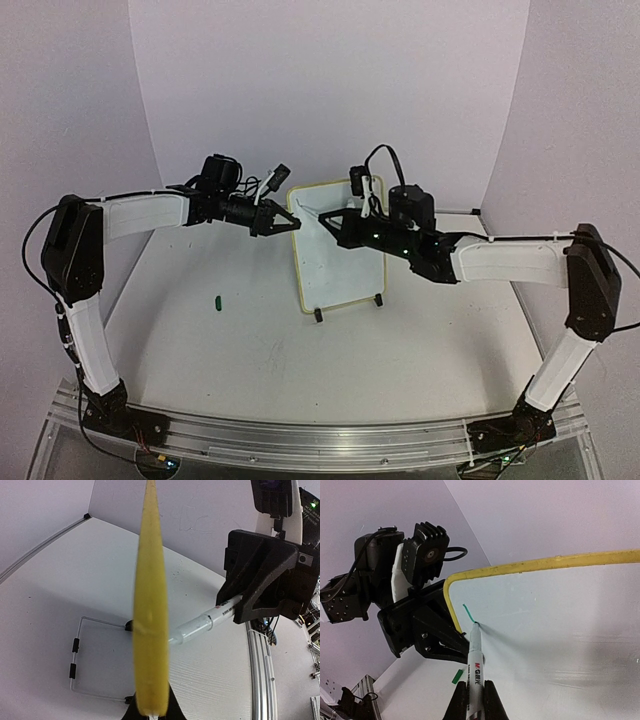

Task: Write a sentence on the whiteboard
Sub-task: Pick up the sentence from the whiteboard.

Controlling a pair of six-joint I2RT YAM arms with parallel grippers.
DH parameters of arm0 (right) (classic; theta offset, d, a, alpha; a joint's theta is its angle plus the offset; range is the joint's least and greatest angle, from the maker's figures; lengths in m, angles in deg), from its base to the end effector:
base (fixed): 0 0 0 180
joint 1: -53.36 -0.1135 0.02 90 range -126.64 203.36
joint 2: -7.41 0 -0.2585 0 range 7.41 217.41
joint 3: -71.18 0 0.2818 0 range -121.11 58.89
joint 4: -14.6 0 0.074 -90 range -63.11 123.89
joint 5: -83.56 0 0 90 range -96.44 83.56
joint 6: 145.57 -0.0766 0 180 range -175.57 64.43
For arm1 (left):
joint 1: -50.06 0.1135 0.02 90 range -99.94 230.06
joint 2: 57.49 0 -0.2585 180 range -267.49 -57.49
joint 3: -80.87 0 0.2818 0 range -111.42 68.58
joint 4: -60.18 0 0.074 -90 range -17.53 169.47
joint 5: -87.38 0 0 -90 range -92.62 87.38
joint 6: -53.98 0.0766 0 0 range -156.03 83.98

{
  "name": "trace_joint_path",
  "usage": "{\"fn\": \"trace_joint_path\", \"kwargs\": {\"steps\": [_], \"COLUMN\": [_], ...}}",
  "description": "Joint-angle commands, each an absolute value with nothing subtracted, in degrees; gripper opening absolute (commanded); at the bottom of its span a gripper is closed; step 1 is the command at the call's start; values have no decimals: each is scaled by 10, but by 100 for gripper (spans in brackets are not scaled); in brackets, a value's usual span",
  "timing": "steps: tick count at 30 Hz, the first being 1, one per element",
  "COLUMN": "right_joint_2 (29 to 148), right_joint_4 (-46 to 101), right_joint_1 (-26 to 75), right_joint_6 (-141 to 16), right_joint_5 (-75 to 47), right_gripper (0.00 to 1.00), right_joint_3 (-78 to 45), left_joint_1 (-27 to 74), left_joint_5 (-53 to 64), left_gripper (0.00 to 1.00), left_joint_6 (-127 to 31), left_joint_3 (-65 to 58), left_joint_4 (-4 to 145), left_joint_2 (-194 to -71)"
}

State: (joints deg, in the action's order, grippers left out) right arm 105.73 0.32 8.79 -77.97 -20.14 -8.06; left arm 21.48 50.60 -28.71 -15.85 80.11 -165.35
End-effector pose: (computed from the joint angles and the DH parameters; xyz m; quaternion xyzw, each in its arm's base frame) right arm 0.3233 0.3439 0.2647 -0.2197 0.7017 0.4440 0.5121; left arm 0.3908 -0.2828 0.2432 0.4494 0.6727 -0.4644 0.3603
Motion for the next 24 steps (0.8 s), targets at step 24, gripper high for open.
{"fn": "trace_joint_path", "kwargs": {"steps": [24], "right_joint_2": [1046], "right_joint_4": [-9], "right_joint_1": [96], "right_joint_6": [-771], "right_joint_5": [-192], "right_gripper": [0], "right_joint_3": [-104], "left_joint_1": [208], "left_joint_5": [500], "left_gripper": [0], "left_joint_6": [-277], "left_joint_3": [-173], "left_joint_4": [859], "left_joint_2": [-1658]}}
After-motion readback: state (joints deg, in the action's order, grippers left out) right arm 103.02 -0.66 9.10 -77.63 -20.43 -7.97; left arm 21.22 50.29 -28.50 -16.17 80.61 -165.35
